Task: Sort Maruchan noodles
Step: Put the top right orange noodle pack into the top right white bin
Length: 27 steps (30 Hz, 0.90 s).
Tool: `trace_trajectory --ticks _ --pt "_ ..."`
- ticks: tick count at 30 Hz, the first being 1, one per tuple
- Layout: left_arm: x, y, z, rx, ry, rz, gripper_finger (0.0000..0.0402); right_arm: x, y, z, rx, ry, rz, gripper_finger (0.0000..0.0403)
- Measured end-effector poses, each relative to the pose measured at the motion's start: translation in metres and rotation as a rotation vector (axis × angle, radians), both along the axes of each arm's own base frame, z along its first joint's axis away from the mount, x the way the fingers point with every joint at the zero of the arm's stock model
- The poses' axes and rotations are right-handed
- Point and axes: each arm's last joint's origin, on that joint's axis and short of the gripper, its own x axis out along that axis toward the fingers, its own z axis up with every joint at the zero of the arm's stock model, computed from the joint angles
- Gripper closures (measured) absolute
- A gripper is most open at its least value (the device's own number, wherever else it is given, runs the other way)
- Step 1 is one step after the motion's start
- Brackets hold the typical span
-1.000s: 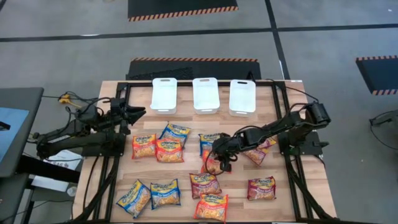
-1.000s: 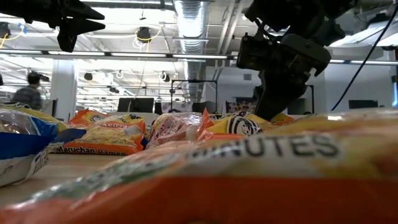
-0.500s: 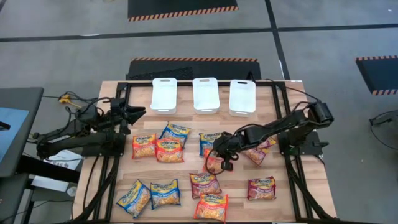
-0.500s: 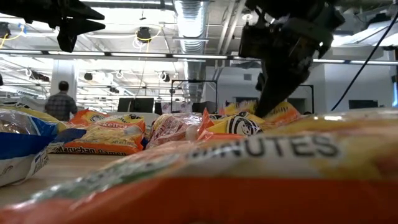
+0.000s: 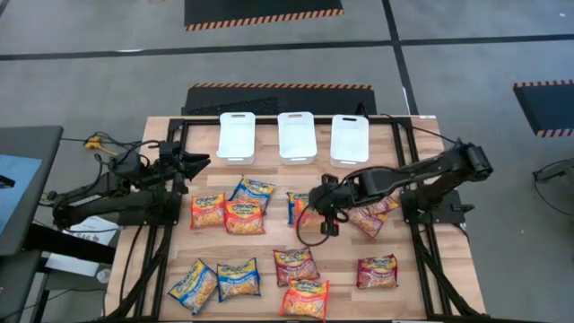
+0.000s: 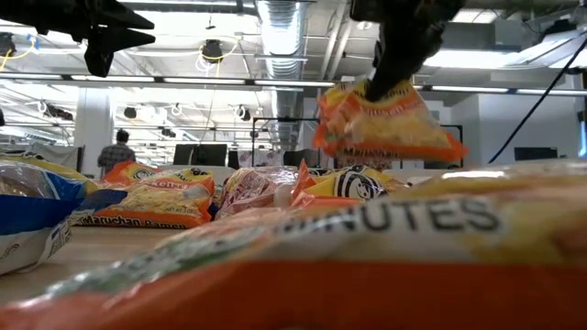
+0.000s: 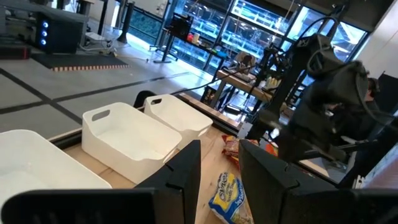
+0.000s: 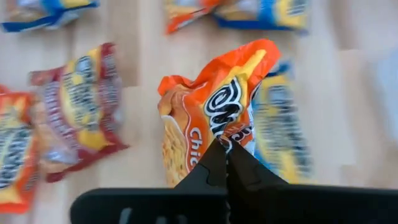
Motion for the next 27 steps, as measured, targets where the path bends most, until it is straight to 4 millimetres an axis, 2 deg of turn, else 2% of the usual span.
trace_trajectory --ticks 7,14,22,27 --pt "0.000 0.000 0.000 0.016 0.007 0.002 0.0306 -0.018 -0.041 0.036 -0.199 0.019 -0.099 0.0398" --pt "0.000 0.000 0.000 0.039 0.018 0.020 0.0306 -0.044 -0.104 0.059 -0.387 0.037 -0.200 0.0398" --pt "0.000 0.001 -0.003 0.030 0.049 0.037 0.0306 -0.077 -0.181 0.069 -0.550 0.123 -0.303 0.0398" --pt "-0.001 0.002 -0.004 0.025 0.053 0.093 0.0306 -0.093 -0.224 0.062 -0.598 0.211 -0.349 0.0398"
